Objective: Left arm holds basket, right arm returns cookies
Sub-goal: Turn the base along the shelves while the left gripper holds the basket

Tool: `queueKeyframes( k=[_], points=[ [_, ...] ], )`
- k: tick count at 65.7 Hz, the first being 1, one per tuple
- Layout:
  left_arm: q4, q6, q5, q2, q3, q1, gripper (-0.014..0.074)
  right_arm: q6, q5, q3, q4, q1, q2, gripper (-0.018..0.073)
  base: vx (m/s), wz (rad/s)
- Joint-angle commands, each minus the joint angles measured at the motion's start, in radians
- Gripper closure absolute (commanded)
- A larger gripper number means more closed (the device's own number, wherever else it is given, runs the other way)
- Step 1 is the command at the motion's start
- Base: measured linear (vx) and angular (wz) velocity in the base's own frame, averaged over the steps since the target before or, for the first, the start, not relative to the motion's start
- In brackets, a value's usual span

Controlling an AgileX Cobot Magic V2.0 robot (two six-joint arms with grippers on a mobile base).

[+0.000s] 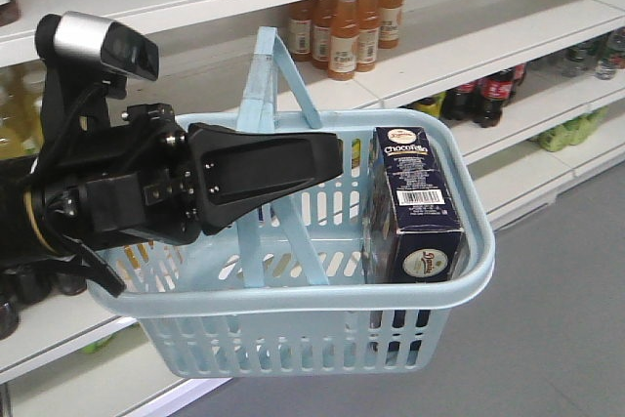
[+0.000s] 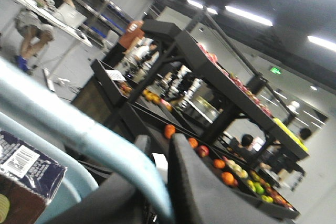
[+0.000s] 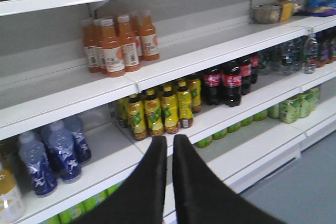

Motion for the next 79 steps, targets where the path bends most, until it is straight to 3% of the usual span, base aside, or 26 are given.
queueKeyframes(
  k=[1, 79],
  points=[
    [-0.108, 0.021, -0.108, -0.031, -0.030, -0.005, 0.0599, -0.005, -0.075, 0.017, -0.006, -0.002, -0.001, 0.0562, 0.15, -0.59],
    [-0.108, 0.021, -0.108, -0.031, -0.030, -0.005, 0.0599, -0.005, -0.075, 0.017, -0.006, -0.002, -0.001, 0.0562, 0.13, -0.52]
  ],
)
